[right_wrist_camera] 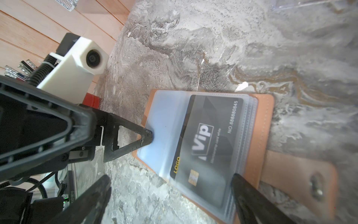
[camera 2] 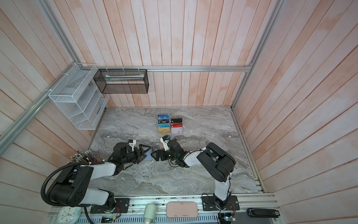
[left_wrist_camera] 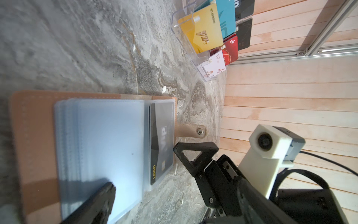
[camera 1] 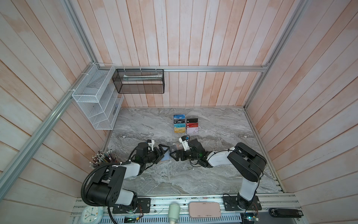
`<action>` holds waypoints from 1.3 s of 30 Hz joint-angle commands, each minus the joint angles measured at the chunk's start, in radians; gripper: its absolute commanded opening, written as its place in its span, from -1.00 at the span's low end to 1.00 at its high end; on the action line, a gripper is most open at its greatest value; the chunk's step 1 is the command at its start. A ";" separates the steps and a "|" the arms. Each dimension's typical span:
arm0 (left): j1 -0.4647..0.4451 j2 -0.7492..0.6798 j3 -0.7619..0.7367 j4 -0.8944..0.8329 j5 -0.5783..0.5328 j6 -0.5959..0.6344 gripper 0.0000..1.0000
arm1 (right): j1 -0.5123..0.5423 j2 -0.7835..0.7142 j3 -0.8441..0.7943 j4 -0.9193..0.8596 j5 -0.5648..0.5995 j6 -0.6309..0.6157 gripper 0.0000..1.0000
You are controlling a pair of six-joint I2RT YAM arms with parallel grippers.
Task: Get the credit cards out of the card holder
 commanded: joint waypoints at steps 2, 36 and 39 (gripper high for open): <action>0.004 -0.001 0.055 0.022 0.059 -0.013 1.00 | 0.006 0.035 0.014 0.001 -0.023 0.005 0.96; 0.017 0.166 0.067 0.165 0.105 -0.070 1.00 | -0.029 -0.003 0.042 -0.004 -0.045 -0.025 0.91; 0.021 0.168 0.065 0.170 0.110 -0.069 1.00 | -0.029 0.017 0.037 0.014 -0.053 -0.019 0.91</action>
